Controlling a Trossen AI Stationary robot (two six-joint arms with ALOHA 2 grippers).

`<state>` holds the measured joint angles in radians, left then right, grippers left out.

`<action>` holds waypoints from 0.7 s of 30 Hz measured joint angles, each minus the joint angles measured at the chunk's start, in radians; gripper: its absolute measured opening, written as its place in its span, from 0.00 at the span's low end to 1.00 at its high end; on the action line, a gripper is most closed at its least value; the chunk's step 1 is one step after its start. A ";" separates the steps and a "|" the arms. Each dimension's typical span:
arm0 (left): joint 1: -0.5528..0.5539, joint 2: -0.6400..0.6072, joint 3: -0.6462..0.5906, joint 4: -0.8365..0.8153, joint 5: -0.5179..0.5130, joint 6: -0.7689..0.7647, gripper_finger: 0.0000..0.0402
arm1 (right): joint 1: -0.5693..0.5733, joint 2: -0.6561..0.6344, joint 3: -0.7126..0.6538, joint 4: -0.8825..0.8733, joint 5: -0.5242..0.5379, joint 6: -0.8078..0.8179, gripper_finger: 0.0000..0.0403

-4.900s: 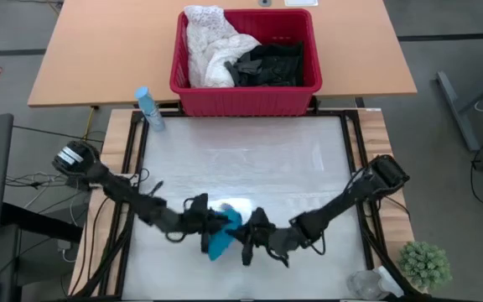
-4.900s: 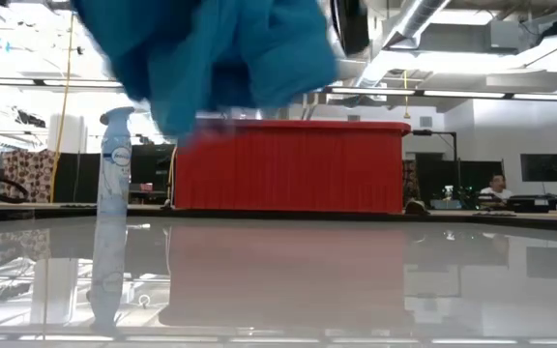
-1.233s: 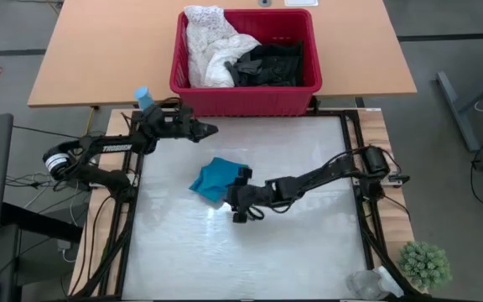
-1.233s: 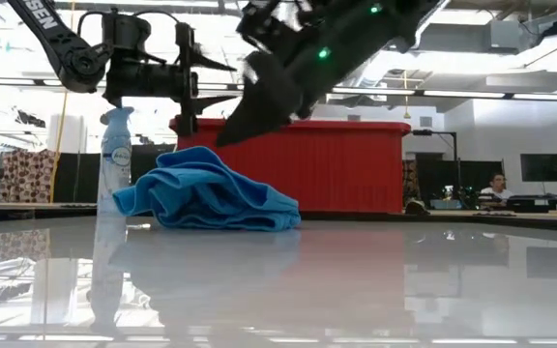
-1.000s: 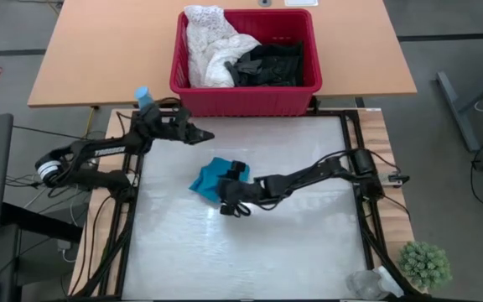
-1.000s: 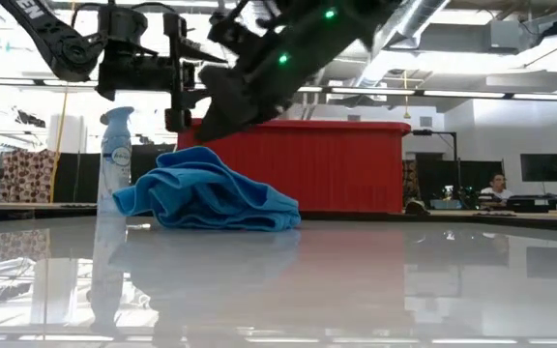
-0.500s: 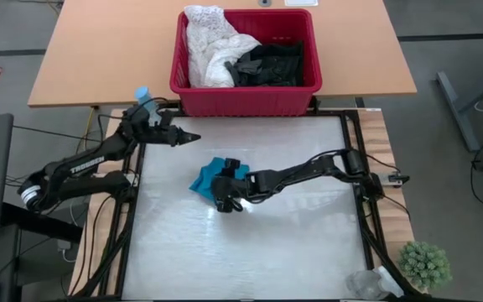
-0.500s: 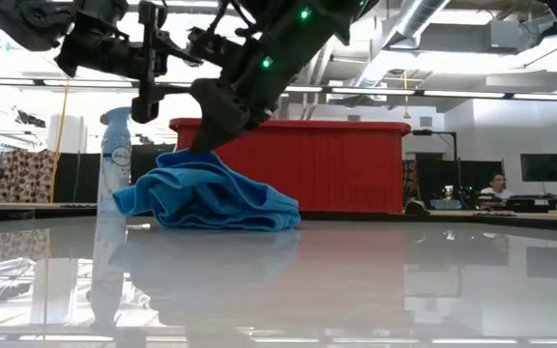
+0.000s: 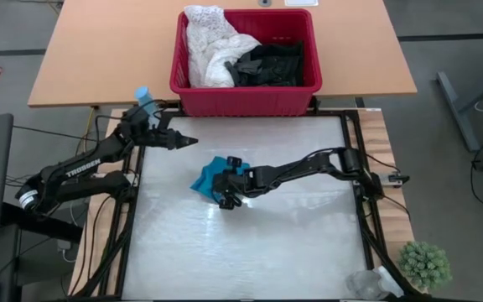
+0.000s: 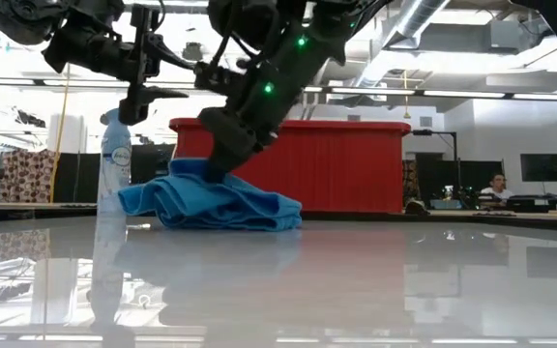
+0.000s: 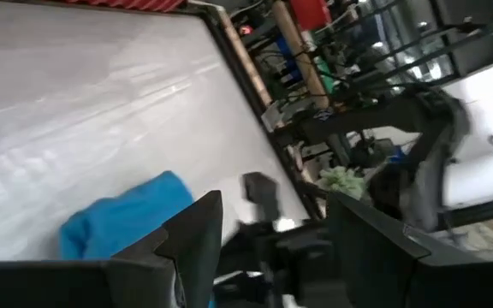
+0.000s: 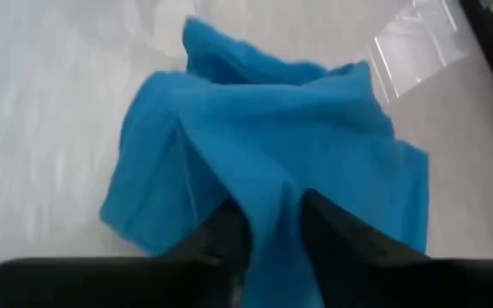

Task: Fold laundry
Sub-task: Fold the blue shorts

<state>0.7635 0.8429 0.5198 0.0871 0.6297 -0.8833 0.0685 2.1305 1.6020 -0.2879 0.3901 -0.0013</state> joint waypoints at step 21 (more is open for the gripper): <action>0.000 0.000 0.000 -0.038 -0.082 0.042 0.49 | -0.072 -0.003 0.259 -0.137 -0.184 0.040 0.06</action>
<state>0.7635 0.8433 0.5198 0.0495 0.5477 -0.8410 -0.0035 2.1272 1.8614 -0.4247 0.2059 0.0383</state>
